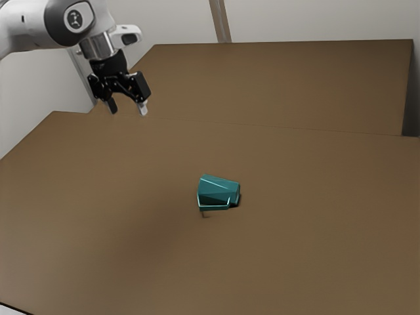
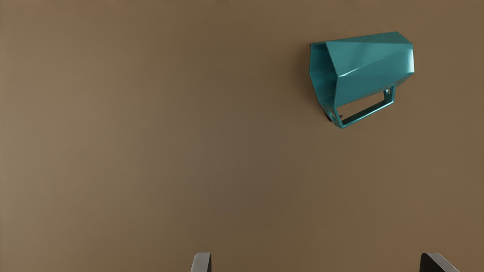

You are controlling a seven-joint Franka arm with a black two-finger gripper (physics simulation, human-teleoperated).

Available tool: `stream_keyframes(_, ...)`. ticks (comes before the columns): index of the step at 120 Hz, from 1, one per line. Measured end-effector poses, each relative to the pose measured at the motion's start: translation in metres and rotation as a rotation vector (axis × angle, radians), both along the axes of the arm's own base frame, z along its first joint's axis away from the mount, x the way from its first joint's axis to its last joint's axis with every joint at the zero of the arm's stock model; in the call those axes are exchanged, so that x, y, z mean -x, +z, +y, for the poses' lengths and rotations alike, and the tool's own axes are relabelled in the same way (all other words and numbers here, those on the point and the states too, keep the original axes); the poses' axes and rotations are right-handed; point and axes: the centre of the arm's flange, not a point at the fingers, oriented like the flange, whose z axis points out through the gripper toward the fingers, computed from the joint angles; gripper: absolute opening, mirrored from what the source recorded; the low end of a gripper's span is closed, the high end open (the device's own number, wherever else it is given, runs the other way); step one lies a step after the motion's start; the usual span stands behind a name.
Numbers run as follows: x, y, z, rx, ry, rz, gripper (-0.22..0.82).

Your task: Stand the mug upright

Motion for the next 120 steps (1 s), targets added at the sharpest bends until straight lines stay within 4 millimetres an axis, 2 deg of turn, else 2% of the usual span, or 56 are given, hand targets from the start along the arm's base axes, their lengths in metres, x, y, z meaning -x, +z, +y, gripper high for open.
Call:
stream_keyframes(23,-0.005,0.001,0.010,0.004,0.018,-0.034,0.60)
stream_keyframes(40,-0.001,-0.021,0.009,0.116,0.045,0.000,0.60)
stream_keyframes(62,0.018,-0.106,0.000,0.331,0.106,0.097,0.60)
stream_keyframes(70,0.023,-0.131,-0.005,0.391,0.123,0.101,0.60)
stream_keyframes(94,0.027,-0.183,-0.026,0.549,0.139,0.051,0.60)
stream_keyframes(106,0.021,-0.211,-0.034,0.633,0.146,0.021,0.60)
stream_keyframes(120,0.014,-0.234,-0.040,0.686,0.125,-0.016,0.60)
